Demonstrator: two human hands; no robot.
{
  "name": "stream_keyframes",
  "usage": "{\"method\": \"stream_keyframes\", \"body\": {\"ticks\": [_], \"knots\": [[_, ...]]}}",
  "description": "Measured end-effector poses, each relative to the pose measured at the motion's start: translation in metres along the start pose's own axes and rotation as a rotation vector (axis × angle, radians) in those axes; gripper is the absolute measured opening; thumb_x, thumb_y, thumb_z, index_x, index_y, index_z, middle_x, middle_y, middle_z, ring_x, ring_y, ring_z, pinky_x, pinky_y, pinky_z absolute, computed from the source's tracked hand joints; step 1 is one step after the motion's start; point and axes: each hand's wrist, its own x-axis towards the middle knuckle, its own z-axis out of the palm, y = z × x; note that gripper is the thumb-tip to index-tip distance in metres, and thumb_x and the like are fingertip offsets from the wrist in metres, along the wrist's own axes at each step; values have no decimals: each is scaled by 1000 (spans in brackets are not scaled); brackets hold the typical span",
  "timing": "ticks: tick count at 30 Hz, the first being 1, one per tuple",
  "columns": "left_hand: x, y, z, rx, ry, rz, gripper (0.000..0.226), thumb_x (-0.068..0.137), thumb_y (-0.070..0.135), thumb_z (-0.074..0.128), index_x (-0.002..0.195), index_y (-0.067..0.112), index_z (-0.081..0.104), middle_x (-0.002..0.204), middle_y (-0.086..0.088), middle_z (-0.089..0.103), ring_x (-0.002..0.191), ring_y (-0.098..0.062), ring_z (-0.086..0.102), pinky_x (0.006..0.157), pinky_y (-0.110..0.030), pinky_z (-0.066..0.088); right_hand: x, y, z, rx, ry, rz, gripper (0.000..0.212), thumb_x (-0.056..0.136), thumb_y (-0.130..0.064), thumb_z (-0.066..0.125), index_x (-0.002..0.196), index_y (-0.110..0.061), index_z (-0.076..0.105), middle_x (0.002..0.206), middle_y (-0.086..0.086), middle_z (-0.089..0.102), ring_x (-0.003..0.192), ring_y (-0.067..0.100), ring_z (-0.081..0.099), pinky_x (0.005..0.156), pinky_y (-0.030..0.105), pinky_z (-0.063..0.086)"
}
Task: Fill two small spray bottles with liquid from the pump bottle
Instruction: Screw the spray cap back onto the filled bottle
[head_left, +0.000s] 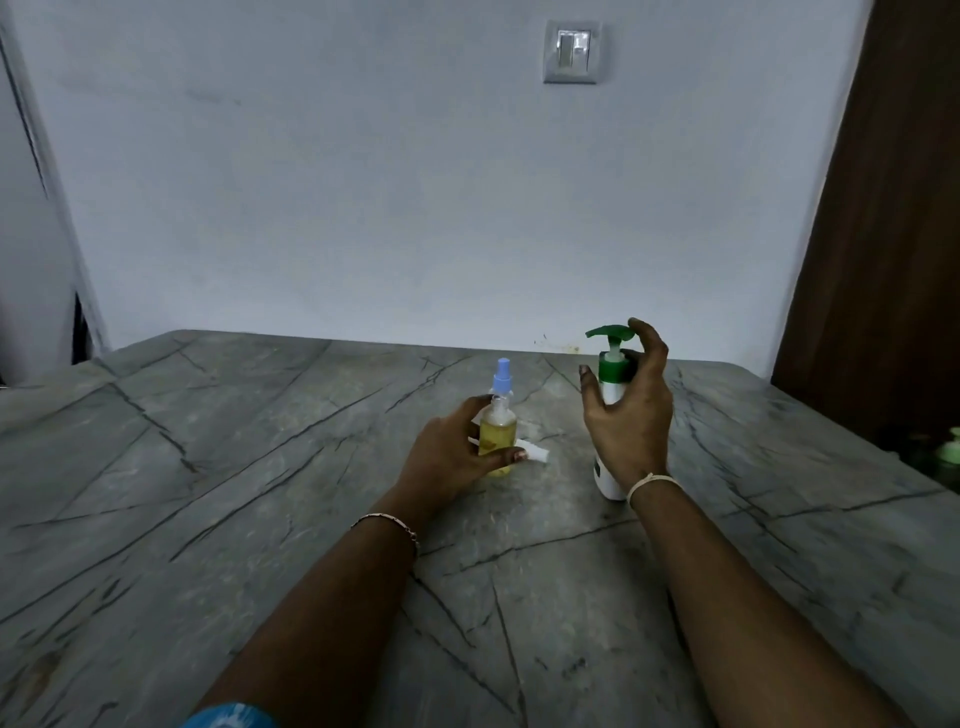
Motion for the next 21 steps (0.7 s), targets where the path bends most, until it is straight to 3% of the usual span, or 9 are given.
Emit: {"method": "stream_keyframes", "body": {"ticks": [6, 8, 12, 17, 21], "knots": [[0, -1, 0, 23, 8, -5, 75, 63, 59, 76, 126, 26, 52, 104, 6, 70, 80, 1, 59, 65, 1, 37, 4, 5, 0, 63, -6, 37, 68, 82, -25, 76, 135, -32, 34, 116, 1, 63, 103, 14, 61, 85, 17, 46], [0, -2, 0, 26, 4, -16, 73, 63, 57, 78, 125, 26, 53, 103, 6, 71, 81, -1, 61, 67, -5, 41, 5, 6, 0, 84, -16, 46, 68, 80, -25, 76, 133, -36, 34, 119, 0, 63, 105, 12, 61, 85, 11, 44], [1, -2, 1, 22, -1, -41, 67, 62, 55, 80, 118, 25, 57, 100, 7, 70, 83, -4, 64, 73, -14, 48, 6, 8, -1, 89, -12, 36, 68, 78, -26, 78, 131, -37, 37, 124, -3, 62, 109, 10, 60, 86, 12, 45], [2, 0, -2, -25, -26, -132, 55, 59, 53, 83, 103, 28, 61, 88, 15, 66, 76, 11, 58, 63, -2, 42, 6, 9, -5, 13, 31, 1, 70, 76, -35, 80, 131, -36, 36, 127, -7, 56, 113, 12, 54, 92, 30, 48], [2, 0, -5, -66, -45, -178, 51, 58, 47, 85, 99, 25, 63, 89, 13, 67, 78, 7, 60, 66, -5, 44, 6, 11, -6, -136, 70, -78, 76, 76, -44, 77, 137, -25, 37, 134, -5, 47, 123, 9, 36, 98, 25, 36]]}}
